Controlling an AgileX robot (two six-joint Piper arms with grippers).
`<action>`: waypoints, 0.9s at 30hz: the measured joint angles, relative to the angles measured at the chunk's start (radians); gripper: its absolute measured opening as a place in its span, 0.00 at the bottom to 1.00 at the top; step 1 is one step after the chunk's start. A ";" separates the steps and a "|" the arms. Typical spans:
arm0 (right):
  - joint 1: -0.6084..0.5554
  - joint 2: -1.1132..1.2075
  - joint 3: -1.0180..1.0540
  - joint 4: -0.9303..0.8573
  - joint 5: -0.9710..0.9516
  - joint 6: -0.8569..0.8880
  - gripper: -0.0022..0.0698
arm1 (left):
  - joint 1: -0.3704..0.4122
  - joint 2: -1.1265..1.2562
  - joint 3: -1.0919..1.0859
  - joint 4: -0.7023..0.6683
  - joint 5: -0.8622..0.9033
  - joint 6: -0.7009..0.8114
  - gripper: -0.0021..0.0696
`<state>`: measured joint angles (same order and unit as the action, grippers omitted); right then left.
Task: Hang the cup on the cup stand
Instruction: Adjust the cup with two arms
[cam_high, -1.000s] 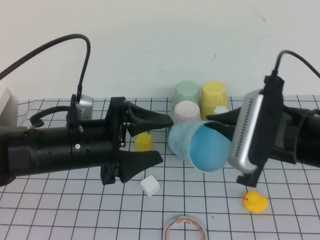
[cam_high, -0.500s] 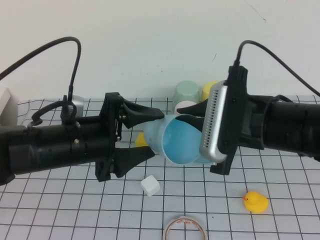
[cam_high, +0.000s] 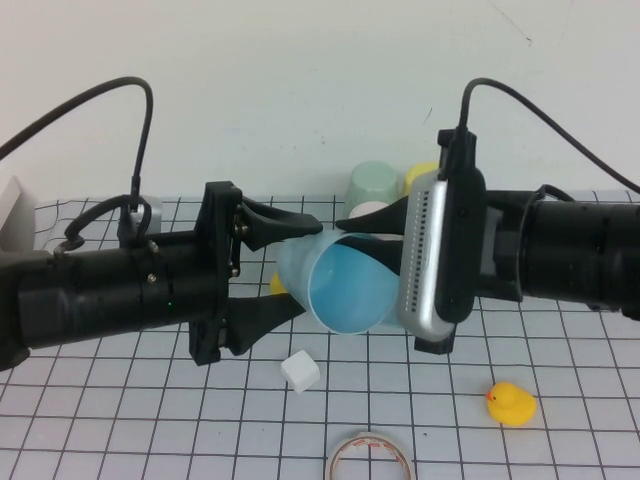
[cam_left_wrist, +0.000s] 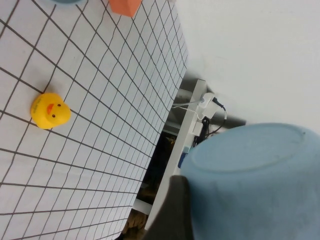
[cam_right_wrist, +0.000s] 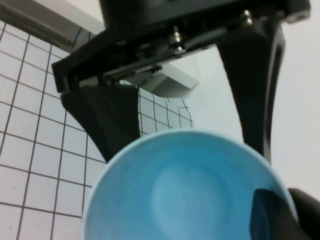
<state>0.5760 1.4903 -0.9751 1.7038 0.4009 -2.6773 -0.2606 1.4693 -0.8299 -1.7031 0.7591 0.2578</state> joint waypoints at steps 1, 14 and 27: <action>0.004 0.000 0.000 0.000 0.000 -0.009 0.07 | 0.000 0.000 0.000 0.002 0.000 0.000 0.89; 0.037 0.000 -0.002 0.000 0.015 -0.202 0.07 | 0.005 0.000 0.000 0.000 0.002 0.070 0.85; 0.031 0.002 -0.002 0.000 0.072 -0.333 0.08 | 0.006 0.000 0.000 -0.022 0.008 0.139 0.83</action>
<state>0.6068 1.4919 -0.9775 1.7038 0.4730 -3.0103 -0.2547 1.4693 -0.8299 -1.7251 0.7670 0.3973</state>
